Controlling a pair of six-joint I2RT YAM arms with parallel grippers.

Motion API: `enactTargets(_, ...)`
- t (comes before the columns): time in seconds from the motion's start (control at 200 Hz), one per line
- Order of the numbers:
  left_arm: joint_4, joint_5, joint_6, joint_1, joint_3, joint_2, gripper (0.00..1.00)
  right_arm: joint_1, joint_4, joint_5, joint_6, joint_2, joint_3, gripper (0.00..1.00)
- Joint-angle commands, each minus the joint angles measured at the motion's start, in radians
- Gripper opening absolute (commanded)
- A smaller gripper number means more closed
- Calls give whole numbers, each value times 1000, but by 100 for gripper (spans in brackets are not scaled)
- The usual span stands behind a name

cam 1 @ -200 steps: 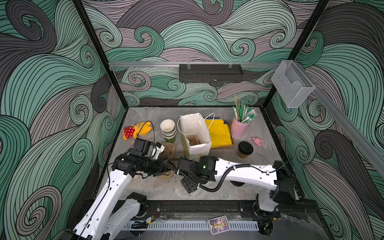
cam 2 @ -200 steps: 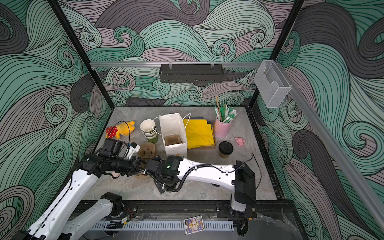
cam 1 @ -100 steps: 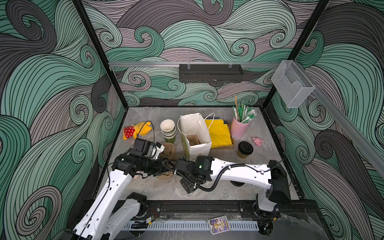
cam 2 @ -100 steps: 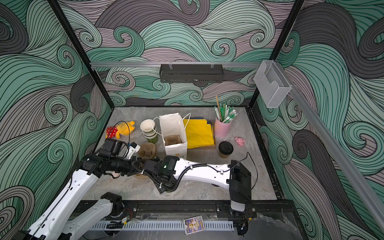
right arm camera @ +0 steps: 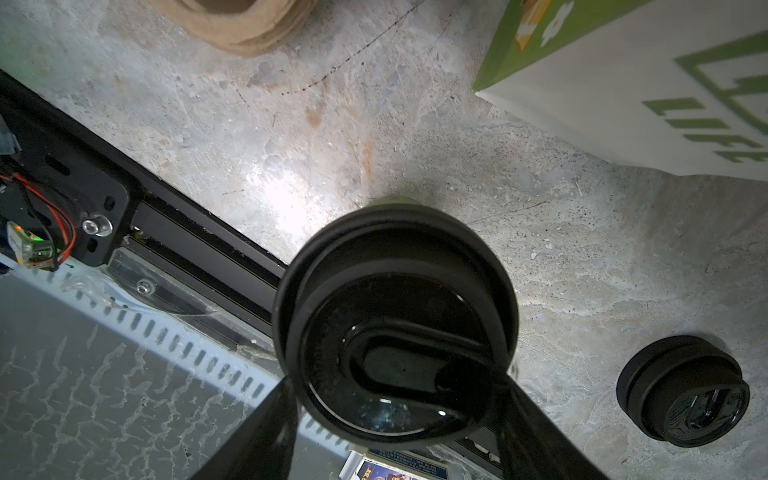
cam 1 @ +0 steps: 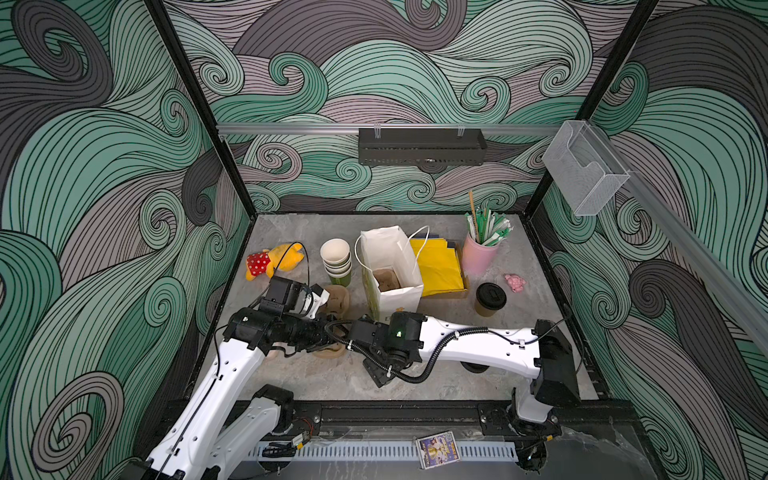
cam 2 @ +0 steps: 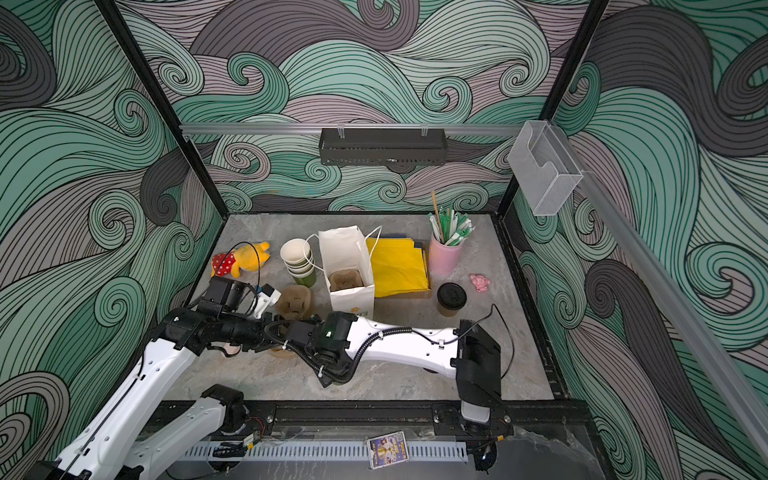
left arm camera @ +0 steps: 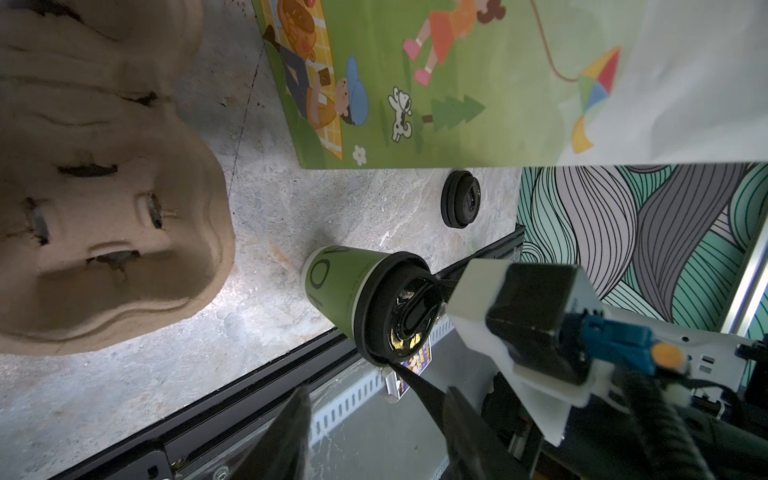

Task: Pack the takeout coffee
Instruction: 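Bring the left gripper to the cup's side while right holds the lid, then grip the green cup body with the left gripper beside the right gripper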

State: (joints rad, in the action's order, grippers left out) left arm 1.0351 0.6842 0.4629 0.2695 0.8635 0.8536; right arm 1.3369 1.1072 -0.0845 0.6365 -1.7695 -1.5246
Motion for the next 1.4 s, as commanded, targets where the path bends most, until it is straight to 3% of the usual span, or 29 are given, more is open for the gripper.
enactTargets(0.0,9,-7,-26,-2,12,-1,55,8,36,17,12,-37,16,70)
enactTargets(0.545,2,-4,-30,-2,-13,2,54,25,16,40,-4,-54,56,69)
enactTargets(0.851,-3,-1,-32,-1,-8,4,54,25,25,-41,-11,-2,-14,74)
enactTargets(1.396,7,-8,-35,-2,0,5,55,27,19,-77,-16,53,-33,86)
